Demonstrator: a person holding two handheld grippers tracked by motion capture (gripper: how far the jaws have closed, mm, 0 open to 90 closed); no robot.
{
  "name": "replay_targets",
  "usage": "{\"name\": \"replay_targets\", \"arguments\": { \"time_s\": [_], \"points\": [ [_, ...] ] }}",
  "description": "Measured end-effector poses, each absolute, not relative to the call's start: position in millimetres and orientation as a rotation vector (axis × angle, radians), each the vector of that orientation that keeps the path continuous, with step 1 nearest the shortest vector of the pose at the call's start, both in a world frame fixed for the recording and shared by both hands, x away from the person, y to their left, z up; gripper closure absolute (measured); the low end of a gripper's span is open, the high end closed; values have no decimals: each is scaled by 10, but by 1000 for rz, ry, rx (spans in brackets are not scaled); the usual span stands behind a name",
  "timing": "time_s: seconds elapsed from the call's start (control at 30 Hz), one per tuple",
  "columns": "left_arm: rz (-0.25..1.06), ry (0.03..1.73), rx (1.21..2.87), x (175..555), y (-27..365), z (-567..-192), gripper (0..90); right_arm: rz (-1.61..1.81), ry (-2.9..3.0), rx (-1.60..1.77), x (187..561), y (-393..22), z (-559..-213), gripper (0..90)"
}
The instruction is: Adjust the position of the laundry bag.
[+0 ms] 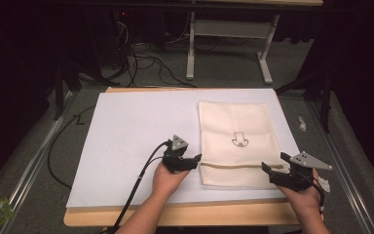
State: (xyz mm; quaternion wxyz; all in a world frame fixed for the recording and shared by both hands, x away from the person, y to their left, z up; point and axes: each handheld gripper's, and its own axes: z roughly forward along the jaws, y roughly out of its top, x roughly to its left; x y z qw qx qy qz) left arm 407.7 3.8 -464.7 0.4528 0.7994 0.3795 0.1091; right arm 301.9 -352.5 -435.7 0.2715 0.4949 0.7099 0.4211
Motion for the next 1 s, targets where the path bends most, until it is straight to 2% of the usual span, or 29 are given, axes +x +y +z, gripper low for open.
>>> {"name": "replay_targets", "arguments": {
  "time_s": [0.03, 0.17, 0.3, 0.33, 0.43, 0.67, 1.0],
  "points": [
    [246, 949, 1976, 4136, -43, -4647, 336, 1133, 1913, 1332, 3020, -3523, -4359, 164],
    [183, 983, 2012, 4288, -311, -4711, 441, 1140, 1921, 1317, 3024, -3503, -4355, 168],
    [170, 1017, 2018, 4312, -385, -4753, 547, 1145, 1924, 1317, 3021, -3494, -4359, 171],
    [189, 1028, 2030, 4304, -397, -4769, 653, 1144, 1930, 1312, 3025, -3494, -4364, 174],
    [204, 1018, 2052, 4271, -392, -4783, 857, 1148, 1935, 1313, 3032, -3481, -4373, 176],
    [255, 1018, 2028, 4226, -263, -4739, 888, 1142, 1944, 1312, 3036, -3463, -4384, 182],
    [285, 1084, 2015, 4061, 412, -4721, 886, 1144, 1955, 1319, 3043, -3446, -4408, 188]
  ]
}}
